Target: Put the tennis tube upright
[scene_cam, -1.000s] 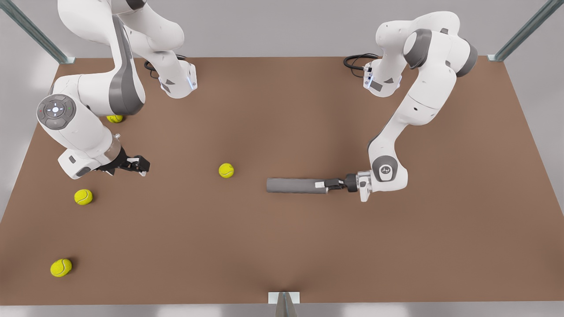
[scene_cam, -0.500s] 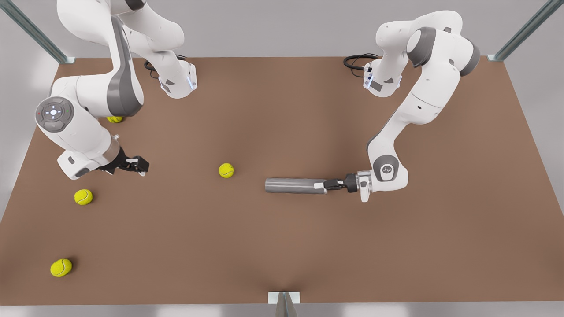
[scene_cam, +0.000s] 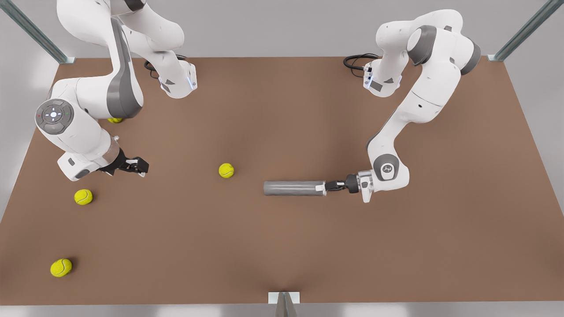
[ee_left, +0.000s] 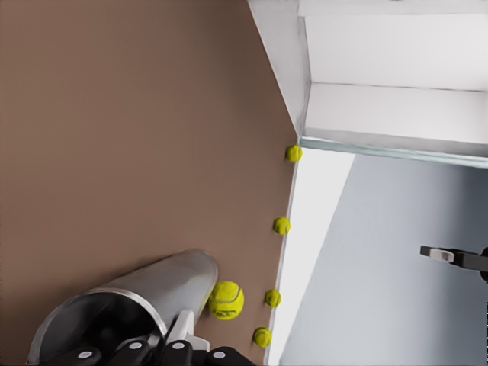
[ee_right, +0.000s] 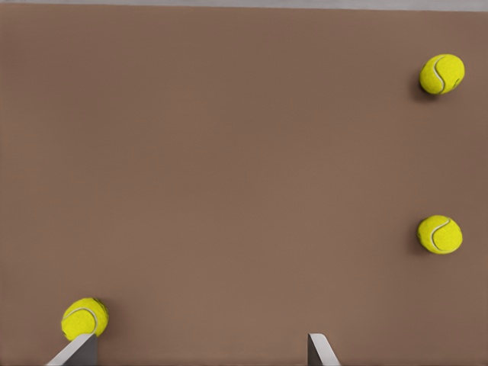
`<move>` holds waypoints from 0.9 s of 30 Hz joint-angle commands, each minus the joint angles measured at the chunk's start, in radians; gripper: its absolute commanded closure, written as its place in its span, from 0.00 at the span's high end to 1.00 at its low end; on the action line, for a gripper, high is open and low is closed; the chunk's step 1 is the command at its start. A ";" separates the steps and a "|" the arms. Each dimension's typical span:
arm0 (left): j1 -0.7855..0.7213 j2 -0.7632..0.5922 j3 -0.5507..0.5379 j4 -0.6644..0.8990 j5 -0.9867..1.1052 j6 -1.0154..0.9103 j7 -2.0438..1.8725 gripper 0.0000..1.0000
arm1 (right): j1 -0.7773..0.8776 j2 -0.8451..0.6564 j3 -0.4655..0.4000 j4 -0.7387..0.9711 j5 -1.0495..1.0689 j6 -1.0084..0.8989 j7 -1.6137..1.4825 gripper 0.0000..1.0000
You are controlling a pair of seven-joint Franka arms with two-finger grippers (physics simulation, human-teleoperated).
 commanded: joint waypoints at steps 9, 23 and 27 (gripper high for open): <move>0.045 -0.067 -0.003 0.006 -0.003 -0.056 -0.173 0.21 | -0.006 -0.004 0.000 0.000 0.000 -0.011 -0.003 1.00; 0.054 -0.153 -0.002 0.091 0.302 -0.081 -0.565 0.21 | -0.006 -0.004 0.000 -0.002 0.000 -0.011 -0.003 1.00; 0.052 -0.196 0.002 0.091 0.364 -0.078 -0.640 0.21 | -0.006 -0.006 0.000 -0.008 0.000 -0.011 -0.003 1.00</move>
